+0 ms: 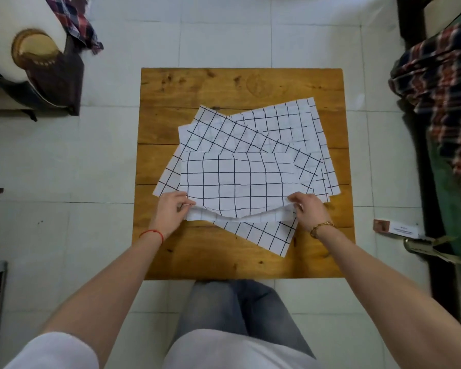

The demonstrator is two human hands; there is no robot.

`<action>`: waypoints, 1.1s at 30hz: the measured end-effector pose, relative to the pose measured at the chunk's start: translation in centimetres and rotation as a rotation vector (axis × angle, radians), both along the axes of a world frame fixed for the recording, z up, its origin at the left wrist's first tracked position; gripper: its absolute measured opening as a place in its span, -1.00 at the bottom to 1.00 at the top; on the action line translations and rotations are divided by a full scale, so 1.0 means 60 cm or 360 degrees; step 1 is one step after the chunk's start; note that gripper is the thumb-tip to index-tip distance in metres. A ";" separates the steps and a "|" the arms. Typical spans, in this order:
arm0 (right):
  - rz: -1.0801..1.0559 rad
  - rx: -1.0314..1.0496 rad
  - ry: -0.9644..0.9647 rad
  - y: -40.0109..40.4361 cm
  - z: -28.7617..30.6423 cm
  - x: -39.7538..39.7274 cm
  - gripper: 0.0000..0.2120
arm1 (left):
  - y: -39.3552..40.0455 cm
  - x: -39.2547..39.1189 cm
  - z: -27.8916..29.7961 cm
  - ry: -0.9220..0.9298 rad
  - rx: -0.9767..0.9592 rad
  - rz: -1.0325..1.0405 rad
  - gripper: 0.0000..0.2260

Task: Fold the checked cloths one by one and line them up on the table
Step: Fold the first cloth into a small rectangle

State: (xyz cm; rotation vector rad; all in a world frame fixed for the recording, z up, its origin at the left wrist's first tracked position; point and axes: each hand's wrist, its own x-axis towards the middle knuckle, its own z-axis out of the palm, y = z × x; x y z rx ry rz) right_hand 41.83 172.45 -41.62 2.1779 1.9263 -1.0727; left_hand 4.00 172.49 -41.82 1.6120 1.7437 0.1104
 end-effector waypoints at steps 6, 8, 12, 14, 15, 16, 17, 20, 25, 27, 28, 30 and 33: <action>-0.0057 -0.0005 0.0080 0.008 -0.032 0.000 -0.79 | 0.012 0.003 -0.037 0.0148 -0.0084 0.0081 -0.75; -0.0135 0.0101 0.0057 0.033 -0.034 -0.001 -0.85 | 0.032 0.004 -0.040 0.0138 -0.0023 0.0198 -0.73; -0.0384 0.0243 0.0072 0.102 -0.044 -0.004 -0.82 | 0.092 0.008 -0.046 0.0029 0.0042 0.0568 -0.84; -0.0501 0.0275 0.0075 0.137 -0.057 -0.004 -0.83 | 0.128 0.014 -0.048 -0.0022 0.0097 0.0712 -0.85; -0.0536 0.0273 0.0063 0.153 -0.063 -0.005 -0.83 | 0.145 0.018 -0.048 -0.0043 0.0097 0.0774 -0.86; -0.0566 0.0263 0.0049 0.168 -0.070 -0.005 -0.84 | 0.160 0.022 -0.050 -0.0058 0.0067 0.0824 -0.87; -0.0592 0.0252 0.0037 0.181 -0.075 -0.007 -0.84 | 0.174 0.025 -0.055 -0.0071 0.0024 0.0858 -0.85; -0.0675 0.0188 0.0003 0.209 -0.096 -0.007 -0.85 | 0.205 0.029 -0.077 -0.0042 -0.0113 0.0910 -0.68; -0.0893 0.0096 0.0053 0.226 -0.123 -0.011 -0.81 | 0.236 0.041 -0.102 -0.0012 -0.0214 0.1047 -0.56; -0.0988 0.0076 0.0075 0.230 -0.128 -0.012 -0.81 | 0.241 0.045 -0.107 -0.0048 -0.0257 0.1101 -0.45; -0.1033 0.0069 0.0096 0.232 -0.131 -0.013 -0.82 | 0.242 0.046 -0.110 -0.0080 -0.0257 0.1142 -0.44; -0.1102 0.0046 0.0147 0.235 -0.133 -0.014 -0.86 | 0.243 0.049 -0.111 -0.0173 -0.0217 0.1182 -0.58; -0.1119 0.0038 0.0204 0.238 -0.135 -0.013 -0.93 | 0.240 0.051 -0.114 -0.0292 -0.0187 0.1250 -0.73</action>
